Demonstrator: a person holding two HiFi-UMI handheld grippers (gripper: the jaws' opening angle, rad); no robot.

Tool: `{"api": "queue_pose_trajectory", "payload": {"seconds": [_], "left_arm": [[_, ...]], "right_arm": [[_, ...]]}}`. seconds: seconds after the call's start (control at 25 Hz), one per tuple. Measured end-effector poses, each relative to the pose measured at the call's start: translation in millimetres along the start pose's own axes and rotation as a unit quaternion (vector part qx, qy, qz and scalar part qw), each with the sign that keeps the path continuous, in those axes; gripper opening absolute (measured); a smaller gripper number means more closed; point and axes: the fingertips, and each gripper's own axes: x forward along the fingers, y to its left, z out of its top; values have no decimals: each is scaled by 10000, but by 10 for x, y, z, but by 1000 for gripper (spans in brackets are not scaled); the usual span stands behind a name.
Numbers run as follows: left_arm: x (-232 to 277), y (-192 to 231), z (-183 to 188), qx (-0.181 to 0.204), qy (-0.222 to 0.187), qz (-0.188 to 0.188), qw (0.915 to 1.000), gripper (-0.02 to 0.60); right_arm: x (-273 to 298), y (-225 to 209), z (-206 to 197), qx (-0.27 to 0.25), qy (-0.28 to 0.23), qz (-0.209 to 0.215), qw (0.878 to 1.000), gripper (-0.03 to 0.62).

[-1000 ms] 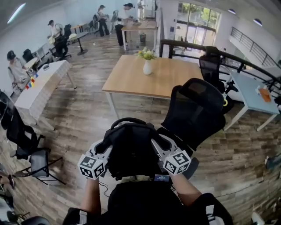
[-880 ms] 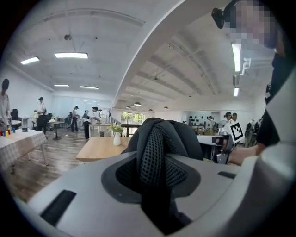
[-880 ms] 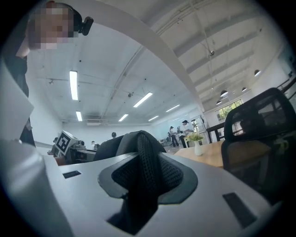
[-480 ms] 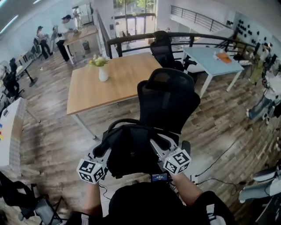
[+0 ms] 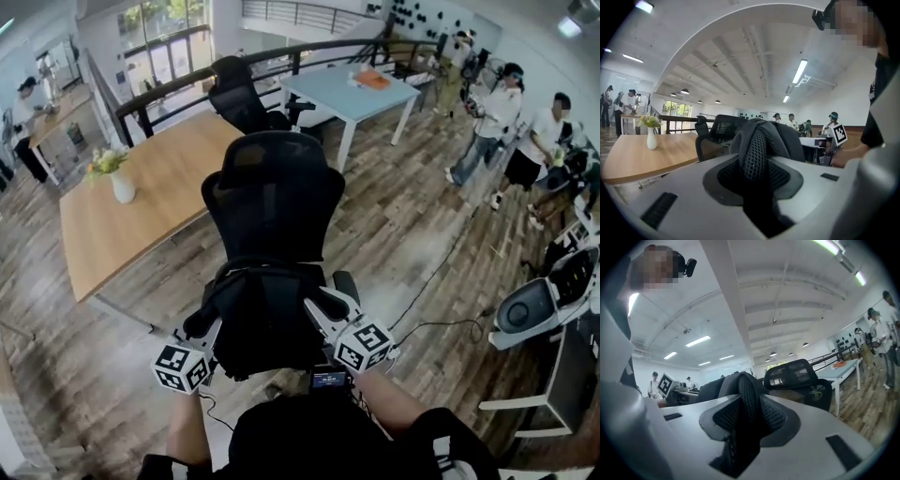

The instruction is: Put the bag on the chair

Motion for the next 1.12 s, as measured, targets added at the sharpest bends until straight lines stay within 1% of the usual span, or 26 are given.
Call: {"api": "queue_pose_trajectory", "payload": {"seconds": [0.08,0.16,0.32,0.44,0.6,0.72,1.0,1.12], "left_arm": [[183,-3,-47,-53,41,-299,9995,114],[353,-11,-101,-95,85,-513,9986,114],[602,-33,-240,-125,225,-812,9964,114],[709,-30,-354,-140,325,-978,9946,114],[800,68,-573,-193,501,-1041,9931,114],[972,160,-729,-196,551,-1056,9927,114],[1297,366,-1177,-196,681,-875,9936,112],[1423,397,-1395,-246,800,-886,9925,112]], "right_arm": [[-62,-96,-31,-28,0,-299,9995,123],[-104,-200,-77,-40,20,-519,9986,123],[-169,-367,-224,60,70,-850,9963,123],[-191,-435,-347,107,93,-1012,9948,123],[-114,-505,-604,245,152,-1085,9937,123],[-21,-640,-792,320,147,-1125,9930,121],[240,-943,-1298,499,331,-1153,9915,120],[299,-1080,-1539,602,473,-1211,9897,120]]}}
